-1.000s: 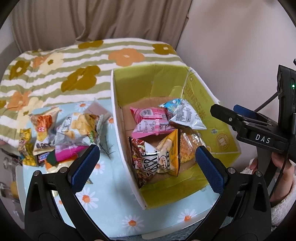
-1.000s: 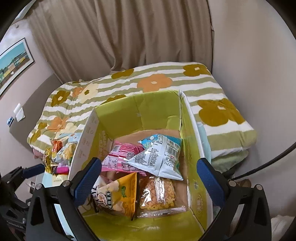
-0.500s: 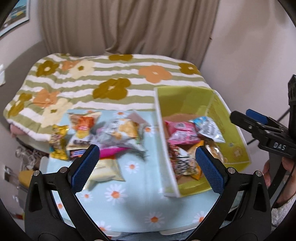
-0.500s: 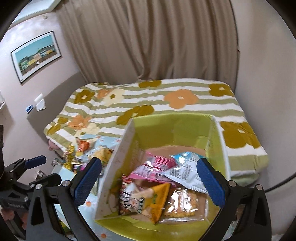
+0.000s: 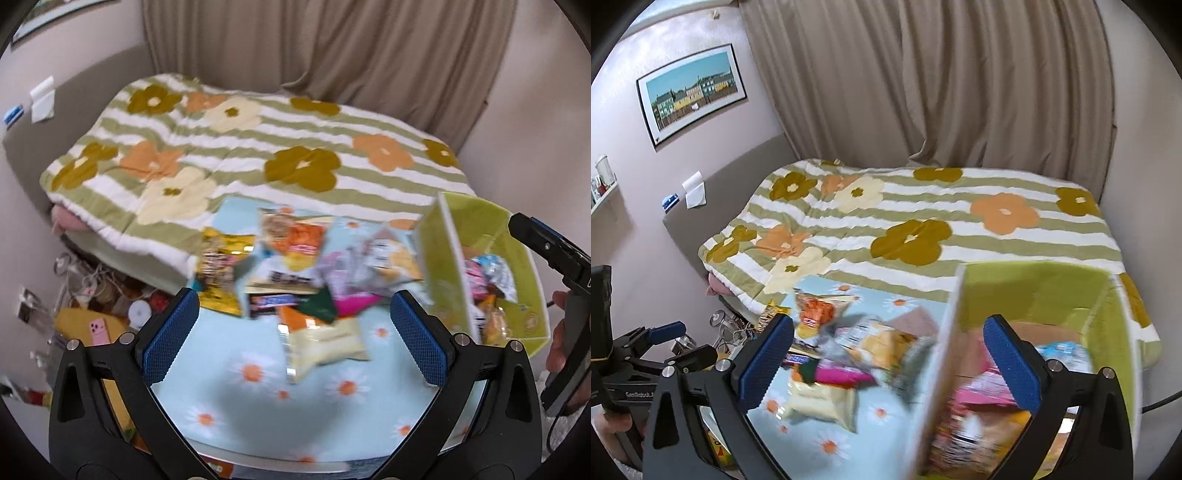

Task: Organize snacks
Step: 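Move both tools back over the remaining snacks, then grasp the gold chocolate bag with the left gripper while the right grasps the orange fries bag, then carry the gold bag and fries bag into the yellow box and open both grippers, then move both tools back over the snacks left on the tablecloth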

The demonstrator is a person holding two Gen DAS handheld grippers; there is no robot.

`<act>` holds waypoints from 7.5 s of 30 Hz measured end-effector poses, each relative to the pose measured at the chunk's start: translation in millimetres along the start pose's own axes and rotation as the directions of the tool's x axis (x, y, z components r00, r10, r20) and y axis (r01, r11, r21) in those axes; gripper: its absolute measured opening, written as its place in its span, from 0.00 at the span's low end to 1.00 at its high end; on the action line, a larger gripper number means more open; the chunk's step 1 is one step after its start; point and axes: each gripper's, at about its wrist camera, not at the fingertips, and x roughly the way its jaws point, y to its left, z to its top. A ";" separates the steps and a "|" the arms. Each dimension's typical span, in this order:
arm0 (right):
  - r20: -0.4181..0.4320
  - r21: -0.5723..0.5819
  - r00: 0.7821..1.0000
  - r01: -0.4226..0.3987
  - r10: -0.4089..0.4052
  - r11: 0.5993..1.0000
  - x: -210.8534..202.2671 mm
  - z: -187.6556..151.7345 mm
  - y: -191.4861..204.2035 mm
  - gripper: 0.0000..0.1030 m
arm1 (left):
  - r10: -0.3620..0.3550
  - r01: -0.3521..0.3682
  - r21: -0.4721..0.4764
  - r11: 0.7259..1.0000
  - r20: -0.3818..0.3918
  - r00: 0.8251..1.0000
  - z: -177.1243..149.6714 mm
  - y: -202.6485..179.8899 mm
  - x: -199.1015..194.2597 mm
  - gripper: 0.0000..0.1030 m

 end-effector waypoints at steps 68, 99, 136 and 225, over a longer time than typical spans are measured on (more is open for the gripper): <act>-0.416 0.012 0.909 0.045 -0.036 0.999 268.9 -32.9 115.3 0.44 | -0.126 0.144 0.038 0.989 -0.299 0.946 43.2 145.5 214.9 0.49; -0.069 0.090 0.997 0.024 -0.017 0.996 35.7 38.5 -1.1 0.42 | -0.241 0.242 0.136 0.961 -0.028 0.970 79.1 -36.2 67.3 0.49; -0.148 0.276 0.981 0.162 -0.125 0.947 -22.8 -3.3 -240.0 0.42 | -0.249 0.312 0.311 0.898 -0.227 0.942 59.9 -312.4 137.1 1.00; -0.128 0.180 0.980 0.176 -0.154 0.968 58.8 -29.0 42.4 1.00 | -0.185 0.209 0.187 0.960 -0.141 0.973 20.3 73.5 55.7 0.99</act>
